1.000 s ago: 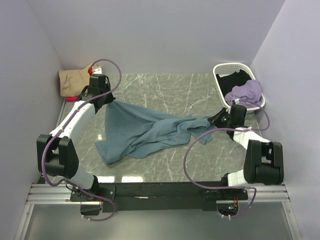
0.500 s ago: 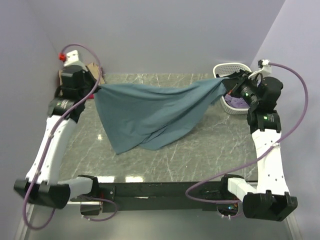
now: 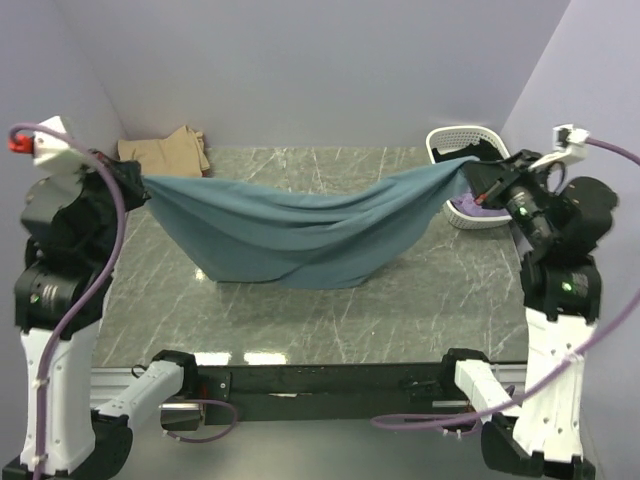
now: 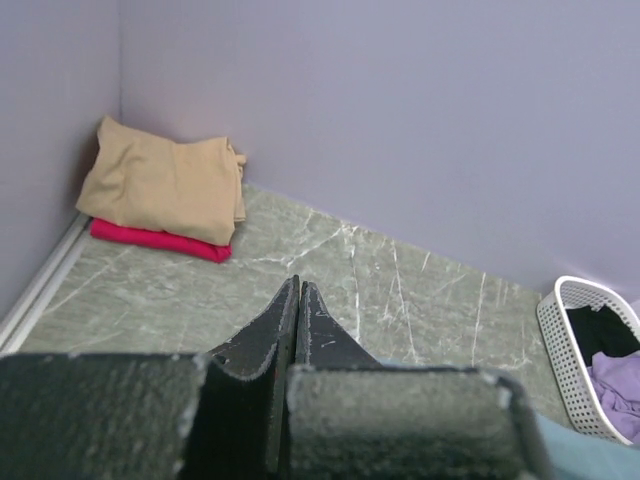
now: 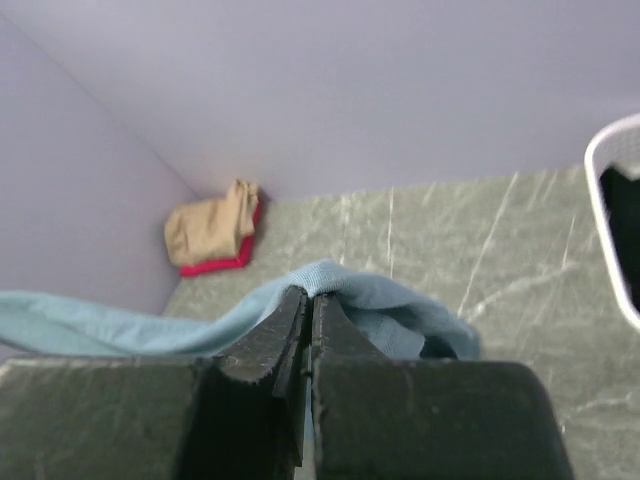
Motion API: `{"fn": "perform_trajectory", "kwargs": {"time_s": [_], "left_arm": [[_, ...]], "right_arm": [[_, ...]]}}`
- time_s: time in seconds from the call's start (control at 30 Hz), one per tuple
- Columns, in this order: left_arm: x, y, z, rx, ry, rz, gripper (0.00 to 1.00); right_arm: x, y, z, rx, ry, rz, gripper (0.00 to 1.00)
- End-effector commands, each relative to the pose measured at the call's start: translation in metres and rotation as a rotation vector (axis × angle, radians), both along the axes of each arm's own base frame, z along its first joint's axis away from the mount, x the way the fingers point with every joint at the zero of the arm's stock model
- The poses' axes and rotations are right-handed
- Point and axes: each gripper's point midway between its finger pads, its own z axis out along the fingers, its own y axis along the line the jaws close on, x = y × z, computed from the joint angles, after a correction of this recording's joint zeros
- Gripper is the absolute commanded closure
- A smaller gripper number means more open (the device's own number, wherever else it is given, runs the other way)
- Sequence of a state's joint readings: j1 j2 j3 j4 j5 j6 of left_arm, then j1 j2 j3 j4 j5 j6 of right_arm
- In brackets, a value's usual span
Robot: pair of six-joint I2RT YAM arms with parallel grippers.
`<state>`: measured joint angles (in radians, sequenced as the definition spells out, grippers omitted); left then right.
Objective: Fold and stack the t-shirts
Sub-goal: Flatten the tshirt out
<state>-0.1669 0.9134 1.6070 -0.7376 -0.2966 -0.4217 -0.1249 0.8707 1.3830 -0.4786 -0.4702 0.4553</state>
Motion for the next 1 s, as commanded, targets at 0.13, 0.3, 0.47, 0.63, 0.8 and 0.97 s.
{"fn": "perform_trajectory", "kwargs": {"time_s": [0.13, 0.3, 0.47, 0.63, 0.8, 0.97], "left_arm": [[-0.084, 0.022, 0.071, 0.025, -0.184, 0.037, 0.99], [-0.138, 0.025, 0.103, 0.018, -0.273, 0.004, 0.99], [-0.150, 0.031, 0.113, -0.004, -0.320, 0.017, 0.99], [-0.103, 0.015, 0.086, -0.009, -0.216, -0.026, 0.99], [-0.025, -0.023, 0.015, -0.048, -0.053, -0.129, 0.99], [0.035, -0.034, -0.060, -0.080, 0.089, -0.104, 0.99]], "right_arm": [[-0.090, 0.000, 0.084, -0.061, -0.165, -0.068, 0.97], [-0.137, 0.007, 0.099, -0.108, -0.232, -0.056, 0.93], [-0.128, -0.004, 0.089, -0.105, -0.216, -0.119, 0.92], [-0.075, -0.005, 0.050, -0.074, -0.083, -0.079, 0.92], [-0.027, -0.012, 0.006, -0.032, -0.005, -0.091, 0.93], [0.016, -0.018, -0.058, 0.032, 0.152, -0.105, 0.94]]}}
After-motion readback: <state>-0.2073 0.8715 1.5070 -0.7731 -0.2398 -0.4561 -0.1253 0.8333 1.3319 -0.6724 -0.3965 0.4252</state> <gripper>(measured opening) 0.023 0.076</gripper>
